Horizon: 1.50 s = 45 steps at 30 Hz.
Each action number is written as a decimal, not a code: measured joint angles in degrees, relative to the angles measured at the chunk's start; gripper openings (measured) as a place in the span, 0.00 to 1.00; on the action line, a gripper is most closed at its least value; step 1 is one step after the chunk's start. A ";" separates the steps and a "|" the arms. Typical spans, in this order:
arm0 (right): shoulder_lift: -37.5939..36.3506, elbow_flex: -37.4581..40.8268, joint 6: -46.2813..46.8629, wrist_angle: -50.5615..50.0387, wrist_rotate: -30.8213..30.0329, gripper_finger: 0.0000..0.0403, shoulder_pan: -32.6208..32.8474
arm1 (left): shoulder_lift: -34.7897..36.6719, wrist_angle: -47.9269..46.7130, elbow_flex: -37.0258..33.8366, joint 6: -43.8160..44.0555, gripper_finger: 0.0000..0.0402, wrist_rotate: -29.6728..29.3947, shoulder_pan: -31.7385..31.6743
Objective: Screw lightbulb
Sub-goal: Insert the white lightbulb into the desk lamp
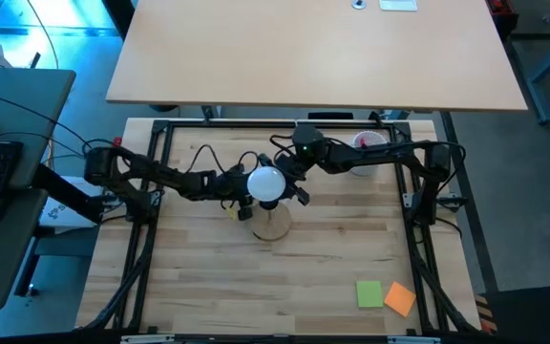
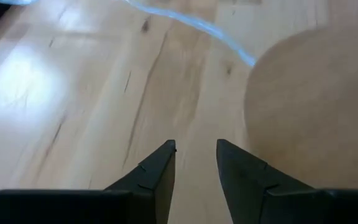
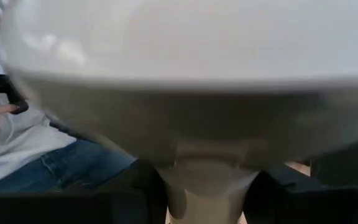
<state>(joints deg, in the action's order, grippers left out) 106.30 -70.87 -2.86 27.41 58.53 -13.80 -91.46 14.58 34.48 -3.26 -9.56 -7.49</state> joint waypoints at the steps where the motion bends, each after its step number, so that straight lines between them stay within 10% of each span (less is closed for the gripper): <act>1: 0.00 0.00 0.02 -0.07 -0.17 0.35 -0.01 | 0.87 -1.77 0.00 0.03 0.28 -0.02 0.05; 10: -0.10 -0.02 0.81 -2.45 -7.13 0.34 0.68 | 9.71 -12.56 -0.85 3.46 0.28 -9.31 4.08; 22: -7.50 5.70 -2.86 -4.03 -33.25 0.34 4.46 | 15.98 9.08 -17.19 22.43 0.28 -19.07 11.62; 30: -7.61 7.88 -3.61 -1.25 -50.84 0.33 9.52 | 14.38 23.05 -17.40 17.65 0.28 -28.36 15.34; 45: -10.32 19.50 8.52 18.02 -59.64 0.33 10.13 | 14.33 40.10 -17.35 2.64 0.32 -20.18 13.90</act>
<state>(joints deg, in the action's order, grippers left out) 95.98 -51.37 5.66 45.43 -1.10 -3.67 -77.13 54.68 17.12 -0.62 -29.74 6.41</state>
